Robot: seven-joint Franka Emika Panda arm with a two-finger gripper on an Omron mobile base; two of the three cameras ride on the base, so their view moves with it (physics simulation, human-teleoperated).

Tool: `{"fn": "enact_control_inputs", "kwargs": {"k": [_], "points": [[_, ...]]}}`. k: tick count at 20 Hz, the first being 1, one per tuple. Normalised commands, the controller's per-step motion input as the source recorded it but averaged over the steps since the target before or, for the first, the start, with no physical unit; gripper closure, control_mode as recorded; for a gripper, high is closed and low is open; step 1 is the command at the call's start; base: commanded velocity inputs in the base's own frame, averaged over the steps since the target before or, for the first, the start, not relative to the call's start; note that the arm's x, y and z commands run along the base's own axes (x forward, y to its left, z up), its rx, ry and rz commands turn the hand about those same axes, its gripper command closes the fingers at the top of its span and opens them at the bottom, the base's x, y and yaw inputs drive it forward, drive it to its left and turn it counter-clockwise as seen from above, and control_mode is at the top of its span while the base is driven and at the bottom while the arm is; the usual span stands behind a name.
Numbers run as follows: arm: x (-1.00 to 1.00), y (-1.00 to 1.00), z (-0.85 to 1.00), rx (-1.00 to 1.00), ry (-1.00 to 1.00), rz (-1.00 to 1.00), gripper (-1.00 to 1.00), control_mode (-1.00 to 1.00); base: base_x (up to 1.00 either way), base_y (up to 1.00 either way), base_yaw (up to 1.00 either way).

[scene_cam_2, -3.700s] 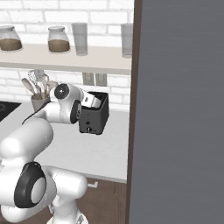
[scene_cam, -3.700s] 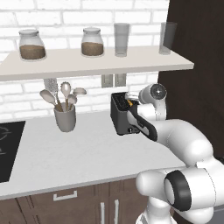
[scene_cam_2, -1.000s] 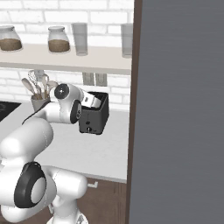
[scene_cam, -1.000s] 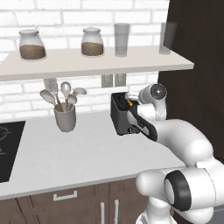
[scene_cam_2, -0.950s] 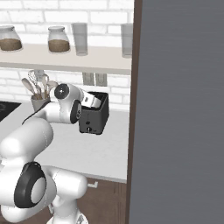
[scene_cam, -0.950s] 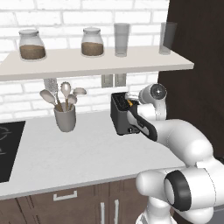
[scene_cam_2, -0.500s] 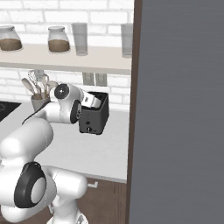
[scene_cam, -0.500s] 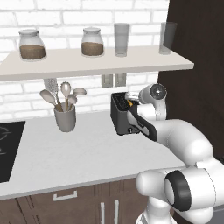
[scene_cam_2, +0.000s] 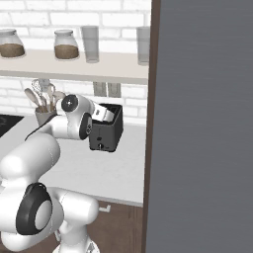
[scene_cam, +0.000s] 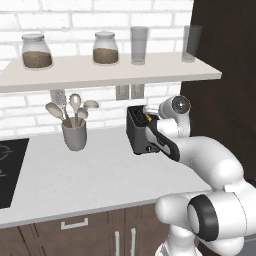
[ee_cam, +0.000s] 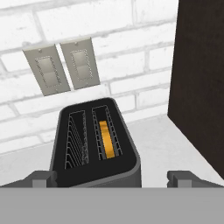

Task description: Start the toaster. Once the lever pops up, take the bread to the plate on the dining counter.

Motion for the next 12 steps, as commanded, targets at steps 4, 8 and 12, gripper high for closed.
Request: {"fn": "enact_control_inputs", "kwargs": {"k": [4, 8, 12], "points": [[0.0, 0.0, 0.0, 0.0, 0.0, 0.0, -1.0, -1.0, 0.0, 0.0, 0.0], [0.0, 0.0, 0.0, 0.0, 0.0, 0.0, -1.0, -1.0, 0.0, 0.0, 0.0], [0.0, 0.0, 0.0, 0.0, 0.0, 0.0, -1.0, -1.0, 0.0, 0.0, 0.0]]}}
